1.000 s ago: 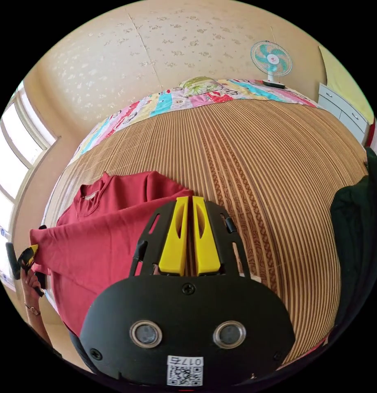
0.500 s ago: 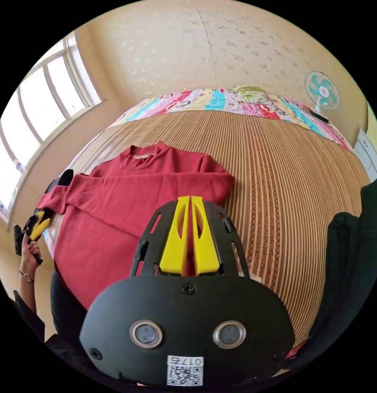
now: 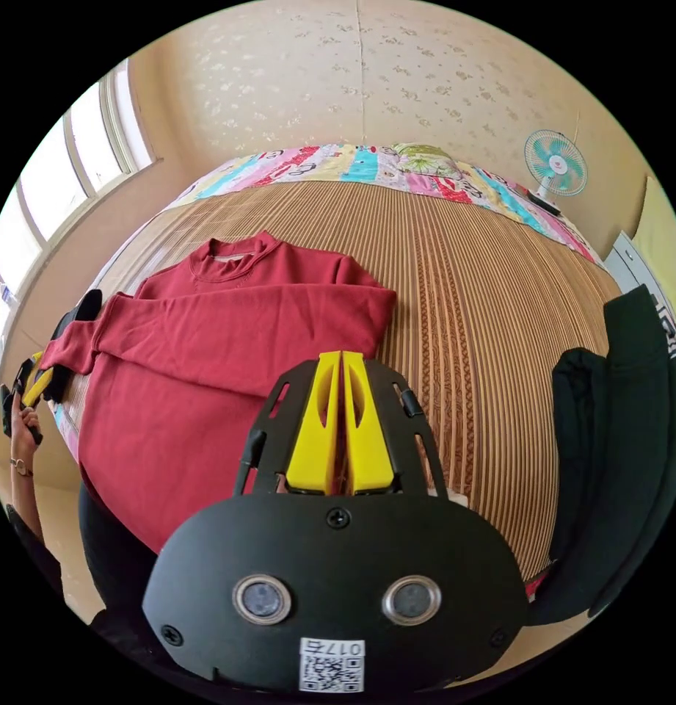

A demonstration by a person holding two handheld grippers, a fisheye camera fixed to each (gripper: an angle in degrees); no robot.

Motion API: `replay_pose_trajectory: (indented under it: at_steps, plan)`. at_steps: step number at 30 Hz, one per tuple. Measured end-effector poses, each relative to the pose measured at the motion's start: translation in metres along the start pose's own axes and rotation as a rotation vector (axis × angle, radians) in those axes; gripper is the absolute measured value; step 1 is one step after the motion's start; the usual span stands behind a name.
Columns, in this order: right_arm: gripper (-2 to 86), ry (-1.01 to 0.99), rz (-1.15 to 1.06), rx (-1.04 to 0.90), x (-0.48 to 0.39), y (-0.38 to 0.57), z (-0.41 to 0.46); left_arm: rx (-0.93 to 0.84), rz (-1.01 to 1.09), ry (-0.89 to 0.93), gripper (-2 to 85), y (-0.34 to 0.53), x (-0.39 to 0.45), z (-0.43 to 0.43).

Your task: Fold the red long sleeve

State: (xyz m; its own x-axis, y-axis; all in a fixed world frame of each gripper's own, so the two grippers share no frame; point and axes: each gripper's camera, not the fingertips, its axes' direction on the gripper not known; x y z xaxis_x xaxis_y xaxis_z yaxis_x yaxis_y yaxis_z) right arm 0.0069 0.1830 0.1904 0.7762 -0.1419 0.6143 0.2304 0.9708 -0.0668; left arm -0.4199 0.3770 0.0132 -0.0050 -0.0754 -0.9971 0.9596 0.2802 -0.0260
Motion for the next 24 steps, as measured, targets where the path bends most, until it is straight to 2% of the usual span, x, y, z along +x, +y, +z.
replay_pose_trajectory:
  at_steps: [3, 7, 11, 16, 18, 20, 22, 24]
  plan:
    - [0.5, -0.075, 0.012, 0.037, -0.003, 0.021, -0.012, 0.011, -0.028, -0.037, 11.8, -0.001, 0.006, 0.011]
    - [0.6, -0.056, -0.027, 0.011, -0.004, 0.040, -0.003, -0.019, -0.089, 0.050, 13.4, 0.013, 0.011, 0.018]
    - [0.5, -0.044, -0.045, -0.061, 0.004, 0.042, 0.015, -0.002, -0.105, -0.100, 13.5, 0.024, -0.006, 0.042]
    - [0.4, -0.097, -0.024, -0.052, 0.026, 0.044, 0.008, 0.143, -0.127, 0.088, 10.0, 0.030, -0.024, 0.053]
    - [0.4, -0.173, 0.010, -0.055, 0.046, 0.044, 0.005, 0.263, -0.090, 0.088, 5.1, 0.033, -0.006, 0.041]
    - [0.4, -0.241, 0.041, -0.056, 0.063, 0.045, 0.003, 0.362, -0.043, 0.024, 4.1, 0.037, 0.025, 0.028]
    - [0.4, -0.321, 0.078, -0.053, 0.081, 0.046, 0.002, 0.438, 0.057, -0.014, 3.9, 0.040, 0.066, 0.014]
    - [0.5, -0.382, 0.110, -0.050, 0.096, 0.048, 0.000, 0.464, 0.256, 0.024, 3.9, 0.045, 0.131, 0.012]
